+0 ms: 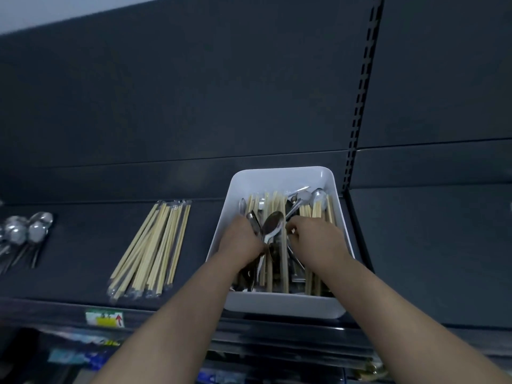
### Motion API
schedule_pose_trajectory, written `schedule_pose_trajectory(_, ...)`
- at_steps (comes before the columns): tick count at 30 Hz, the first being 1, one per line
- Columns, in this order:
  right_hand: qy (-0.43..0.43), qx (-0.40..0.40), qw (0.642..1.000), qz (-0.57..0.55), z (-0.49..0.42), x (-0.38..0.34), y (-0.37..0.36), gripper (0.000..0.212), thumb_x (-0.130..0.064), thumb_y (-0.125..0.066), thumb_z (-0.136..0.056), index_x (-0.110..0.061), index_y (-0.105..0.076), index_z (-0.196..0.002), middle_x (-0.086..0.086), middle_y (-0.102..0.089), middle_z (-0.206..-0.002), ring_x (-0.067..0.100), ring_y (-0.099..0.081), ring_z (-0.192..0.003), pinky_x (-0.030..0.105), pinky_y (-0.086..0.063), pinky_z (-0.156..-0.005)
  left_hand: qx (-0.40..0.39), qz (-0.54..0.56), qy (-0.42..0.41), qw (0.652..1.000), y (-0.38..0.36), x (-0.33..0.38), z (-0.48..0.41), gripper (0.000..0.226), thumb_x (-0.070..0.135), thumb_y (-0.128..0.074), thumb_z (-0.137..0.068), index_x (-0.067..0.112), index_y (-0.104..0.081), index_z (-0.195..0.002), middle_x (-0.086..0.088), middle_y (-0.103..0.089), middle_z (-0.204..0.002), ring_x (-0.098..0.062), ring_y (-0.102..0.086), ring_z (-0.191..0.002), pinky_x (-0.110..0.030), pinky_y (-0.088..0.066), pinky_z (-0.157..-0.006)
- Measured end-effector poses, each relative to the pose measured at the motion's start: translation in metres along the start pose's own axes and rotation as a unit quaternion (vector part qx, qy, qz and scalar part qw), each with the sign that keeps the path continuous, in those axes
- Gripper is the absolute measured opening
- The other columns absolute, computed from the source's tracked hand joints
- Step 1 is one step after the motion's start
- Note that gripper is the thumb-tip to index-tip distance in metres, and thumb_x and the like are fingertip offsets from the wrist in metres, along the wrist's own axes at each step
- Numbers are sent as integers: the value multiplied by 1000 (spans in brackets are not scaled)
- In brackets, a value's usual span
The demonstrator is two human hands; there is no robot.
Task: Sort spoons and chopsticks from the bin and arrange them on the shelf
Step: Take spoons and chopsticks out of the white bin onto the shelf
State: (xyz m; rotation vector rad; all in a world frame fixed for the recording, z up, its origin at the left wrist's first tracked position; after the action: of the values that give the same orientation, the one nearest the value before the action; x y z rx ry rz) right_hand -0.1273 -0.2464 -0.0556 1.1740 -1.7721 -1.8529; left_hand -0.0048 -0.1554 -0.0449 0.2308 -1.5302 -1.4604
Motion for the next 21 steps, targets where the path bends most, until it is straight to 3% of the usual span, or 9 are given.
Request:
schedule_pose_trajectory(3, -9, -7, 1000, 3, -3, 3, -1, 26, -19, -49, -91, -24, -63, -112, -2, -69, -102, 23, -64, -94, 31, -50, -75, -9, -47, -9, 999, 3, -1, 4, 24, 25, -75, -77, 6, -62, -71, -19, -57, -69, -37, -61, -74, -38, -48, -59)
schedule_pose_trajectory(4, -9, -12, 1000, 4, -3, 3, -2, 25, -19, -49, -91, -24, -62, -112, -2, -69, -103, 23, -64, -95, 31, -49, -75, 2, -57, -10, 998, 5, -1, 5, 35, 24, -72, -80, 8, -51, -57, -21, -49, -64, -39, -56, -68, -40, -45, -56)
schedule_pose_trajectory(6, -6, -18, 1000, 7, -3, 2, -3, 23, -20, -49, -92, -24, -63, -110, -2, -69, -103, 23, -64, -95, 29, -47, -73, 41, -46, -18, 998, 8, -2, 3, 50, 24, -68, -83, 13, -33, -49, -21, -40, -58, -37, -48, -59, -41, -37, -50)
schedule_pose_trajectory(9, -7, -27, 1000, 10, -3, 2, -3, 23, -21, -48, -93, -26, -64, -109, -3, -68, -104, 21, -63, -96, 28, -44, -71, 97, 2, -24, 995, 12, -2, -2, 51, 29, -66, -87, 14, -32, -51, -4, -30, -48, -21, -32, -46, -30, -23, -45)
schedule_pose_trajectory(16, -17, -34, 998, -53, -7, -19, 4, 25, -27, -53, -90, -32, -64, -111, -8, -68, -107, 17, -62, -100, 29, -51, -76, 118, 31, -44, 992, 28, -10, -6, 25, 34, -74, -80, 16, -57, -82, 4, -57, -76, -20, -57, -76, -31, -43, -62)
schedule_pose_trajectory(18, -31, -22, 998, -53, -12, -28, 6, 26, -27, -52, -90, -31, -62, -114, -8, -69, -108, 18, -63, -100, 29, -50, -74, 150, 59, -44, 986, 35, -12, -7, 24, 35, -75, -79, 22, -55, -81, 6, -59, -80, -20, -60, -82, -30, -47, -68)
schedule_pose_trajectory(21, -75, -23, 996, -50, -25, -37, 2, 25, -28, -55, -91, -17, -55, -114, 0, -67, -101, 24, -63, -93, 28, -42, -64, 158, 106, -51, 980, 48, -16, -7, 26, 34, -76, -79, 28, -50, -74, 6, -59, -81, -21, -61, -85, -32, -49, -73)
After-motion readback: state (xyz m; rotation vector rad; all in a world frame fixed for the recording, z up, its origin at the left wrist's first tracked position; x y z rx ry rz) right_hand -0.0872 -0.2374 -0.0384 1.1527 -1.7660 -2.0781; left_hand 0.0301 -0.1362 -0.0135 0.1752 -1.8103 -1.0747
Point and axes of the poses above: each hand's wrist, its own z-axis away from the middle knuckle, its own y-axis out of the back of the hand, x = y × z, the point moved 1 cm from there along -z, towards the middle knuckle
